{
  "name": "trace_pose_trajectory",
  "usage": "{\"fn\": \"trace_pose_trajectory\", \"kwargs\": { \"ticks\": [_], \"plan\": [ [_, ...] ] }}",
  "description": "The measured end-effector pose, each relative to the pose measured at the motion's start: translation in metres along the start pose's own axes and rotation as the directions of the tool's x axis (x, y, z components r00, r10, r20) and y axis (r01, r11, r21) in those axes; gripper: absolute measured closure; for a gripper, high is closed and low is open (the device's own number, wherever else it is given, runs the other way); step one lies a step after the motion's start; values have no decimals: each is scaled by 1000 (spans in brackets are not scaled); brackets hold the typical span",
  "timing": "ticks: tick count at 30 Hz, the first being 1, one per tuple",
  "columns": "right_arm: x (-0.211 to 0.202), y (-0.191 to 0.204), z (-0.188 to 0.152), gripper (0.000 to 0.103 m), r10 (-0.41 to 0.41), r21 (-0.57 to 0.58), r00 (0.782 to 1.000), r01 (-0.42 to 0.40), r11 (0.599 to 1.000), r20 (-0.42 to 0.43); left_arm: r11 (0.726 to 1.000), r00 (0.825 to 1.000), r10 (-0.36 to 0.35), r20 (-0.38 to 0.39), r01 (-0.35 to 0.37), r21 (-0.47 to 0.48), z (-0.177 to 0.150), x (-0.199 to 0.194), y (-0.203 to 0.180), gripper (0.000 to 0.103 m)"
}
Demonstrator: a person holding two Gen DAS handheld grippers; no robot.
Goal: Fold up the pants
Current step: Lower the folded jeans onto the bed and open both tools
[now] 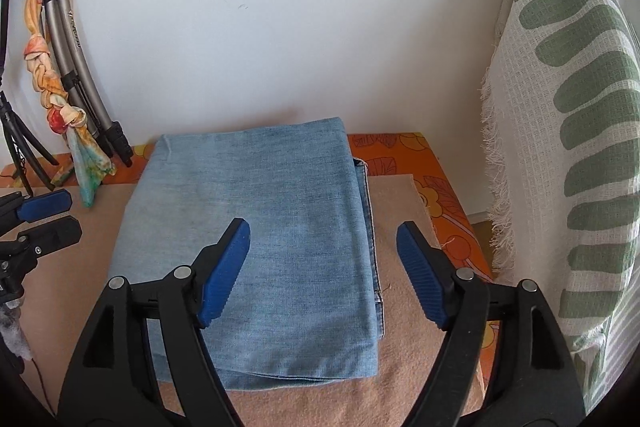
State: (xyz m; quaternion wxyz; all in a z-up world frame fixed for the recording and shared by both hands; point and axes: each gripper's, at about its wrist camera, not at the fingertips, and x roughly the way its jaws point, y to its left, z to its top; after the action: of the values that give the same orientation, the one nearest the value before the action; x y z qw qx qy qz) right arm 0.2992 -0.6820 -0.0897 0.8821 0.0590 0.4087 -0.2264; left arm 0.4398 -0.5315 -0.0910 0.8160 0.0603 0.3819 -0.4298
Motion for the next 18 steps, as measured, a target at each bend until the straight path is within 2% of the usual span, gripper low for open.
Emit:
{"fn": "trace_pose_trajectory", "kwargs": {
  "ticks": [8, 18],
  "plan": [
    [-70, 23, -19, 5, -33, 21, 998, 32, 999, 55, 999, 999, -8, 43, 7, 31, -19, -62, -20, 38],
    [-146, 52, -57, 5, -49, 28, 994, 47, 999, 95, 1000, 995, 8, 101, -10, 19, -52, -147, -35, 26]
  ]
}}
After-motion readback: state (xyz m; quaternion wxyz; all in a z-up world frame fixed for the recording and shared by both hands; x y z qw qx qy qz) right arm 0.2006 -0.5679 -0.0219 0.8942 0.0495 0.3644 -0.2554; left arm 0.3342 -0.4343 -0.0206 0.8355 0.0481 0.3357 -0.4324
